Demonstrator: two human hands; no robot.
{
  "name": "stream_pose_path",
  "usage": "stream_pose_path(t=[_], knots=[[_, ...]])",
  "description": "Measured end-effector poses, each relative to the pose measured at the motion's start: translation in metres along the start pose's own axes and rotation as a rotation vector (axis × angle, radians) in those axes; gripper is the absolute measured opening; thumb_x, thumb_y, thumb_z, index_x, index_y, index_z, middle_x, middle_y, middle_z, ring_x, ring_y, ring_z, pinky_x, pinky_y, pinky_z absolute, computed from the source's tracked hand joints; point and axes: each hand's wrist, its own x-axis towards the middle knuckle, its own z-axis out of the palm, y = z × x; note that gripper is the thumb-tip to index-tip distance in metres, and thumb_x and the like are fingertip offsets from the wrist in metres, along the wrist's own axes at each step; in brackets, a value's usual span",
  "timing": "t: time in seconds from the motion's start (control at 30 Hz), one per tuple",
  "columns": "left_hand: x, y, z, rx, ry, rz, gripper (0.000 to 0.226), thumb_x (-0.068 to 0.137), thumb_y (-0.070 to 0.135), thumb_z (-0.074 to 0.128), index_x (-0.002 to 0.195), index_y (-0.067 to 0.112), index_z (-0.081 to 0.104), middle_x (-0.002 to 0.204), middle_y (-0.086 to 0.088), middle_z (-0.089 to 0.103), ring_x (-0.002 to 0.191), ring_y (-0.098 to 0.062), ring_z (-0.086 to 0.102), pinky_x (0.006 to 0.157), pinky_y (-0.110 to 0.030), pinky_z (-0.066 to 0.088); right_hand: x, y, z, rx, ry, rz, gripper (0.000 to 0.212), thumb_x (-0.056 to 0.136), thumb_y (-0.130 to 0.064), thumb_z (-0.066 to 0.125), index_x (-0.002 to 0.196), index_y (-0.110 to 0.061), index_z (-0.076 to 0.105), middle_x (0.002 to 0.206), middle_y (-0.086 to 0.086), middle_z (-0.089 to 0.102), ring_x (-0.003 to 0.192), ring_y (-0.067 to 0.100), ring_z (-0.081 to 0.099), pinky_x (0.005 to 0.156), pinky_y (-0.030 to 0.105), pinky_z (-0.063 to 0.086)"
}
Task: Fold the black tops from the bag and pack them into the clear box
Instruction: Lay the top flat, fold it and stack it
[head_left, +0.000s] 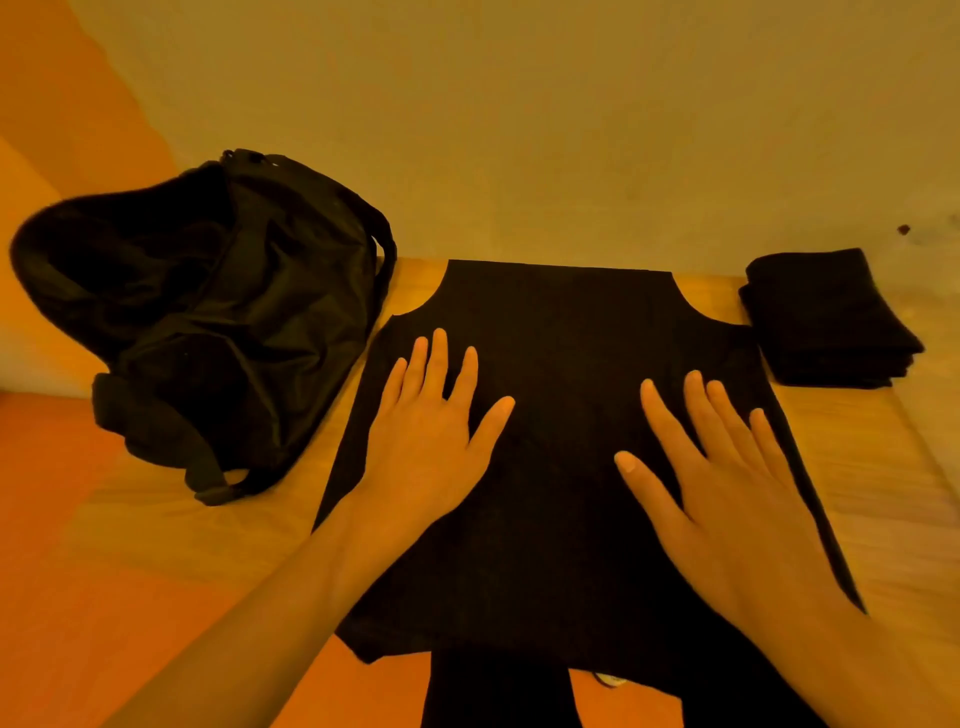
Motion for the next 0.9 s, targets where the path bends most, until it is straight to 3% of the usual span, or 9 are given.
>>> stream_pose_path(t=[0.1, 0.27, 0.37, 0.47, 0.57, 0.67, 0.77, 0.83, 0.9], knots=[[-0.011, -0.003, 0.011, -0.031, -0.029, -0.036, 0.082, 0.088, 0.073, -0.006, 0.159, 0.033, -0.011, 0.168, -0.009, -0.019, 0.153, -0.025, -0.021, 0.124, -0.042, -0.010, 0.022, 0.029, 0.006, -0.034, 0.020, 0.080, 0.078, 0.087, -0.077, -0.014, 0.155, -0.037, -0.010, 0.168, 0.008, -0.002, 0.154, 0.022, -0.007, 0.126, 0.043, 0.001], [-0.020, -0.005, 0.012, -0.123, 0.061, -0.056, 0.080, 0.087, 0.071, -0.012, 0.158, 0.036, -0.011, 0.169, -0.007, -0.015, 0.154, -0.023, -0.019, 0.123, -0.040, -0.011, 0.050, 0.043, 0.018, -0.061, -0.114, 0.112, 0.084, 0.081, -0.074, -0.010, 0.157, -0.037, -0.011, 0.168, 0.010, -0.009, 0.154, 0.025, -0.012, 0.125, 0.045, -0.002], [-0.033, 0.001, 0.008, -0.131, 0.105, -0.038, 0.082, 0.087, 0.072, -0.013, 0.159, 0.035, -0.005, 0.169, -0.006, -0.015, 0.154, -0.023, -0.019, 0.124, -0.041, -0.011, 0.044, 0.040, 0.016, -0.033, -0.077, 0.101, 0.083, 0.082, -0.073, -0.009, 0.157, -0.036, -0.010, 0.168, 0.011, -0.009, 0.154, 0.027, -0.013, 0.126, 0.045, -0.002], [-0.056, 0.012, 0.008, -0.138, 0.046, 0.026, 0.089, 0.083, 0.076, -0.018, 0.161, 0.036, 0.002, 0.170, -0.005, -0.012, 0.154, -0.023, -0.018, 0.126, -0.043, -0.009, 0.022, 0.029, 0.010, 0.020, -0.002, 0.032, 0.079, 0.087, -0.072, -0.006, 0.158, -0.037, -0.007, 0.168, 0.009, -0.007, 0.154, 0.025, -0.012, 0.126, 0.044, -0.001], [-0.092, 0.008, 0.003, -0.366, 0.093, 0.015, 0.110, 0.074, 0.084, -0.025, 0.159, 0.035, 0.025, 0.171, -0.004, 0.005, 0.157, -0.018, -0.005, 0.127, -0.042, -0.003, -0.022, 0.022, 0.008, 0.187, 0.026, -0.002, 0.076, 0.088, -0.073, 0.004, 0.157, -0.042, -0.002, 0.169, 0.003, -0.005, 0.154, 0.019, -0.011, 0.126, 0.043, 0.005], [-0.135, -0.016, 0.003, -0.549, 0.358, -0.054, 0.102, 0.088, 0.082, -0.009, 0.154, 0.024, 0.042, 0.168, -0.004, 0.022, 0.157, -0.019, 0.010, 0.127, -0.045, 0.006, -0.079, 0.029, 0.018, 0.316, 0.141, -0.067, 0.071, 0.094, -0.075, 0.013, 0.158, -0.045, 0.005, 0.168, -0.007, -0.002, 0.154, 0.011, -0.010, 0.124, 0.038, 0.008], [-0.179, -0.024, 0.028, -0.496, 0.419, -0.004, 0.080, 0.100, 0.070, 0.015, 0.151, 0.018, 0.046, 0.167, -0.005, 0.025, 0.156, -0.022, 0.015, 0.124, -0.053, 0.019, -0.126, 0.037, 0.037, 0.248, 0.165, -0.184, 0.071, 0.095, -0.074, 0.020, 0.158, -0.044, 0.008, 0.168, -0.009, -0.001, 0.154, 0.008, -0.010, 0.122, 0.034, 0.004], [-0.206, -0.015, 0.051, -0.476, 0.449, 0.061, 0.066, 0.099, 0.063, 0.035, 0.140, 0.016, 0.059, 0.161, -0.005, 0.036, 0.150, -0.023, 0.029, 0.118, -0.052, 0.030, -0.151, 0.040, 0.050, 0.284, 0.233, -0.222, 0.065, 0.098, -0.063, 0.035, 0.157, -0.038, 0.024, 0.167, -0.004, 0.017, 0.155, 0.014, 0.009, 0.121, 0.038, 0.018], [-0.228, -0.003, 0.071, -0.531, 0.517, 0.103, 0.054, 0.096, 0.057, 0.045, 0.122, 0.015, 0.069, 0.150, -0.005, 0.048, 0.134, -0.019, 0.043, 0.106, -0.043, 0.037, -0.171, 0.044, 0.061, 0.384, 0.359, -0.222, 0.053, 0.097, -0.048, 0.049, 0.146, -0.028, 0.045, 0.152, -0.003, 0.042, 0.141, 0.017, 0.038, 0.110, 0.040, 0.041]])
